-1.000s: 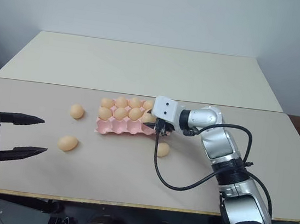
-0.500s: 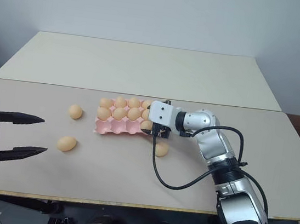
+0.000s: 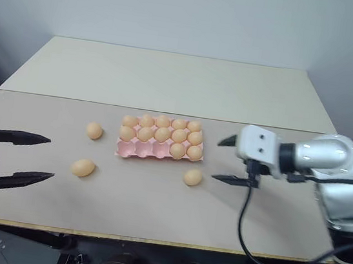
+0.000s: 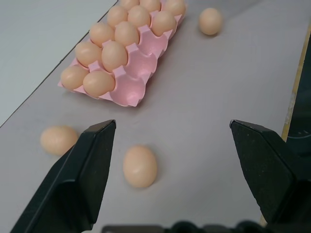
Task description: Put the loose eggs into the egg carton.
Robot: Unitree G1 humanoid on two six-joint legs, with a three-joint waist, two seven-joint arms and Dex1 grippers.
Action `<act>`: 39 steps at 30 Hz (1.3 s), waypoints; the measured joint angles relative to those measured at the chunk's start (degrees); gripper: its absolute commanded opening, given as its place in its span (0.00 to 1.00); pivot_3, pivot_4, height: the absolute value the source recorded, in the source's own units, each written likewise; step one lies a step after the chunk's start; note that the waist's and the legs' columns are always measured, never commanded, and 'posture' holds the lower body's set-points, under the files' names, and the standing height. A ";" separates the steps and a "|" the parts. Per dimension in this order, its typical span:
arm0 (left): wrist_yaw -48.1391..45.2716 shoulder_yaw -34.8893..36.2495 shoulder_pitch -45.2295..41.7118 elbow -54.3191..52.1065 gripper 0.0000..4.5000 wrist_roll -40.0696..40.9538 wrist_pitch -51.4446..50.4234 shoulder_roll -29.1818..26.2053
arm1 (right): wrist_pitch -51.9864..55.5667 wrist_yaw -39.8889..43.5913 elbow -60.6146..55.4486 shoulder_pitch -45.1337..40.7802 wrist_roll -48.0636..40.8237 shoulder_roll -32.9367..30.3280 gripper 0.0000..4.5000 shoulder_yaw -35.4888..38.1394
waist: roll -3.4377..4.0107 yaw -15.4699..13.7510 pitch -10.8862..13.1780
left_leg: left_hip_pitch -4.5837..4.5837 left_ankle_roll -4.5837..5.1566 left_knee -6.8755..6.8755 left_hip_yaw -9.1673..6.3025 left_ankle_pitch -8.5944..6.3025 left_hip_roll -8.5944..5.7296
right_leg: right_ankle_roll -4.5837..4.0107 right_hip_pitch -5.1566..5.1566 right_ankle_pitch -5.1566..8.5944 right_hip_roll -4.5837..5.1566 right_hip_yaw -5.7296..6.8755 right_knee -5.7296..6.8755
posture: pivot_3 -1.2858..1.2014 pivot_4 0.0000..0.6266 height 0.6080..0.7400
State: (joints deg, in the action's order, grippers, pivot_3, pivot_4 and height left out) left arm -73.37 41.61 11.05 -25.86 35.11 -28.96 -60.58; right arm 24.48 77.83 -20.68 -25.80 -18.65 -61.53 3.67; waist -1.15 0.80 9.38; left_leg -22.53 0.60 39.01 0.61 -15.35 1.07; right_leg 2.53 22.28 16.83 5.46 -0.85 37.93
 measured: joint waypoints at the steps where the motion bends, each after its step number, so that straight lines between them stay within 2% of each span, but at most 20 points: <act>1: -0.13 0.01 -0.02 0.09 0.91 0.00 0.02 -0.04 | 0.55 1.07 -0.75 2.05 -1.08 -1.79 0.96 1.83 | 0.00 0.13 0.00 | 0.10 0.00 -0.02 0.03 0.00 0.01 | 0.00 -0.07 0.00 -0.02 -0.04 -0.01 | 0.52 0.24 1.00; 7: -0.83 0.50 0.25 0.42 0.91 -0.01 0.03 -0.26 | 2.87 3.04 -4.27 10.99 -5.36 -6.52 0.96 10.46 | 0.00 0.23 0.00 | 0.18 0.00 -0.04 0.10 0.00 0.05 | -0.01 -0.09 0.00 -0.06 -0.12 0.02 | 0.52 0.24 1.00; 18: -1.28 0.93 0.20 0.50 0.91 -0.01 0.03 -0.30 | 3.55 -0.56 -5.23 12.84 -6.99 -7.16 0.96 11.89 | -0.01 -0.01 0.00 | 0.14 0.00 -0.04 0.10 0.00 0.04 | -0.01 -0.08 0.00 -0.04 -0.11 -0.02 | 0.52 0.24 1.00; 22: -1.17 0.71 -0.39 0.74 0.91 -0.04 0.12 -0.34 | 3.80 -5.15 -5.25 8.96 -5.96 -5.09 0.96 7.34 | -0.01 0.19 0.00 | 0.17 0.00 -0.04 0.10 0.00 0.05 | -0.01 -0.08 0.00 -0.07 -0.12 0.00 | 0.52 0.24 1.00; 30: -0.56 -0.95 -2.20 0.98 0.91 -0.18 0.19 -0.50 | 3.81 -15.15 -1.20 0.76 5.32 7.77 0.96 -12.80 | -0.01 0.08 0.00 | 0.04 0.00 -0.04 0.10 0.00 -0.02 | -0.01 0.04 0.00 -0.06 -0.11 -0.01 | 0.52 0.24 1.00; 34: -0.25 -2.54 -2.18 0.85 0.91 -0.37 0.24 -0.49 | 2.50 -17.89 3.01 -0.75 9.14 13.47 0.96 -17.74 | -0.01 0.00 0.00 | 0.02 0.00 -0.02 0.09 0.00 -0.04 | -0.01 0.05 0.00 -0.05 -0.09 0.02 | 0.52 0.24 1.00; 39: -0.12 -2.95 -2.29 0.80 0.91 -0.38 0.27 -0.50 | 0.98 -19.03 6.96 -2.84 12.81 16.87 0.96 -20.85 | -0.01 0.02 0.00 | 0.03 0.00 -0.02 0.08 0.00 -0.06 | -0.01 0.05 0.00 -0.08 -0.08 0.03 | 0.52 0.24 1.00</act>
State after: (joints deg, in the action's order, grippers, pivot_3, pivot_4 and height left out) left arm -73.49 38.65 8.75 -25.06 34.72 -28.70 -61.07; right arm 25.46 58.80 -13.72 -28.64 -5.85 -44.67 -17.18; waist -1.16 0.82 9.38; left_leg -22.50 0.61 39.00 0.69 -15.35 1.01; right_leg 2.52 22.33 16.83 5.39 -0.93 37.96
